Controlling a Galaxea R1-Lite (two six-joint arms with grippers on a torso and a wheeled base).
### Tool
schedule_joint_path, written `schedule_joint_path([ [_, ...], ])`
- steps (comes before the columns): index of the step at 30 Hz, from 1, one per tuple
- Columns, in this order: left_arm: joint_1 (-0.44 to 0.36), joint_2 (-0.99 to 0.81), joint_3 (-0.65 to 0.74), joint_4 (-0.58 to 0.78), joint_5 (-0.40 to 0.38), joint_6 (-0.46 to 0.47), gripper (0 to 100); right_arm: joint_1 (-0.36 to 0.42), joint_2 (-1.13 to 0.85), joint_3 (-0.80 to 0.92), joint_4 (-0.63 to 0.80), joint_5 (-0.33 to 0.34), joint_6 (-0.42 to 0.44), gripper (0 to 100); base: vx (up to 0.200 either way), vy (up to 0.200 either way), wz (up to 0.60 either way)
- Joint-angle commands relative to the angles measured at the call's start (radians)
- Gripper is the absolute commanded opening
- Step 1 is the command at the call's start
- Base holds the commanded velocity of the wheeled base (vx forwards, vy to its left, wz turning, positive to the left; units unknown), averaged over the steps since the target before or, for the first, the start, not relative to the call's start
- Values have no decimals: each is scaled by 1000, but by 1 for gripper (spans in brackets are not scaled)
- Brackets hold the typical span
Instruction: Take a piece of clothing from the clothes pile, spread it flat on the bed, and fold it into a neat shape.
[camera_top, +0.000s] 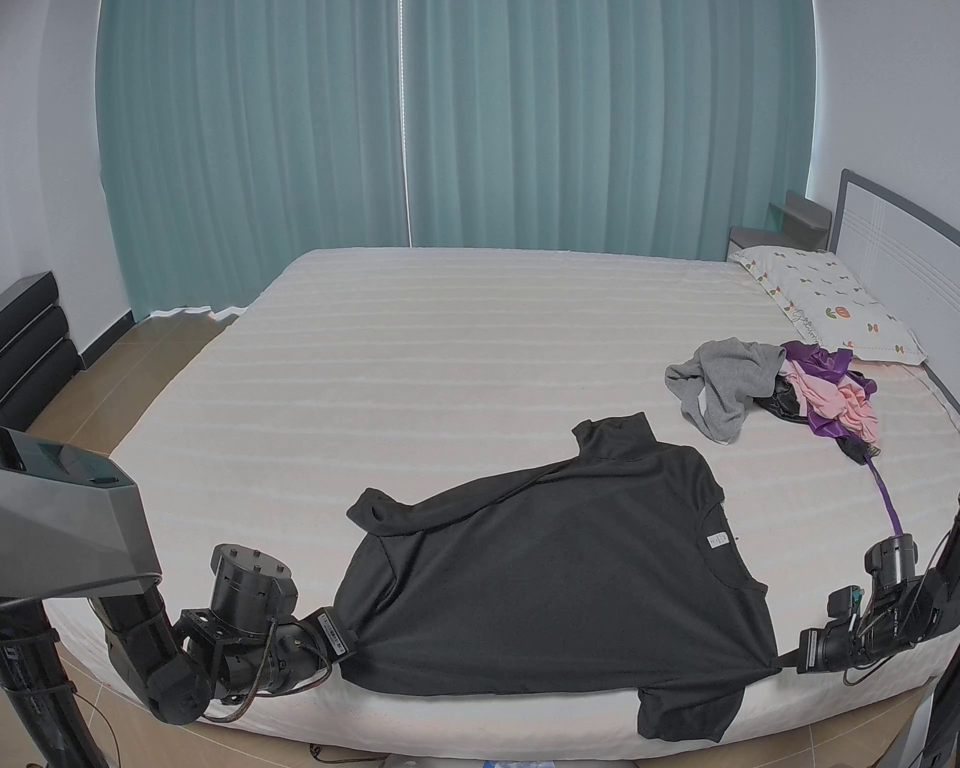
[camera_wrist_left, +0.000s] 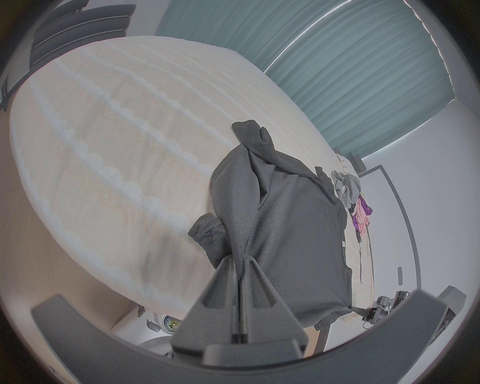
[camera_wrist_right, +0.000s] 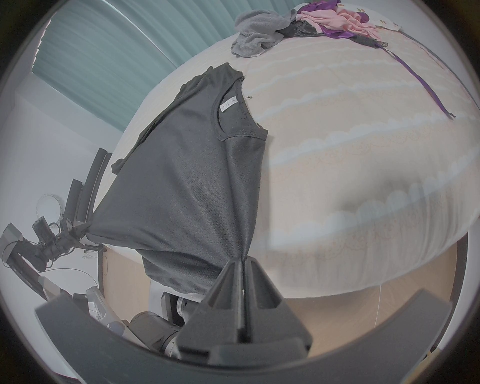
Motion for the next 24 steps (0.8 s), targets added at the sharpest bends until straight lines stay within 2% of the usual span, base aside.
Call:
schedule_joint_path([
  [1, 0, -1, 3, 0, 0, 0, 0, 11, -11, 3, -1, 0, -2, 0, 0, 0, 0],
  [2, 0, -1, 3, 2, 0, 1, 0, 11, -11, 2, -1, 0, -2, 100, 0, 0, 0],
  [3, 0, -1, 3, 2, 0, 1, 100, 13, -11, 2, -1, 0, -2, 100, 0, 0, 0],
  [7, 0, -10, 1, 4, 0, -2, 100, 13, -19, -38, -1, 14, 16, 100, 0, 0, 0],
  [13, 21, -76, 0, 8, 0, -5, 100, 11, -22, -94, -5, 64, 161, 100, 0, 0, 0],
  [14, 21, -76, 0, 8, 0, -5, 100, 11, -22, -94, -5, 64, 161, 100, 0, 0, 0],
  [16, 58, -105, -2, 7, 0, -5, 100, 11, -25, -121, -7, 83, 230, 100, 0, 0, 0],
  [19, 84, -125, -4, 8, 0, -4, 100, 10, -35, -129, -7, 84, 276, 100, 0, 0, 0],
  [24, 88, -124, -2, 8, -5, -8, 100, 10, -54, -126, -7, 92, 289, 100, 0, 0, 0],
])
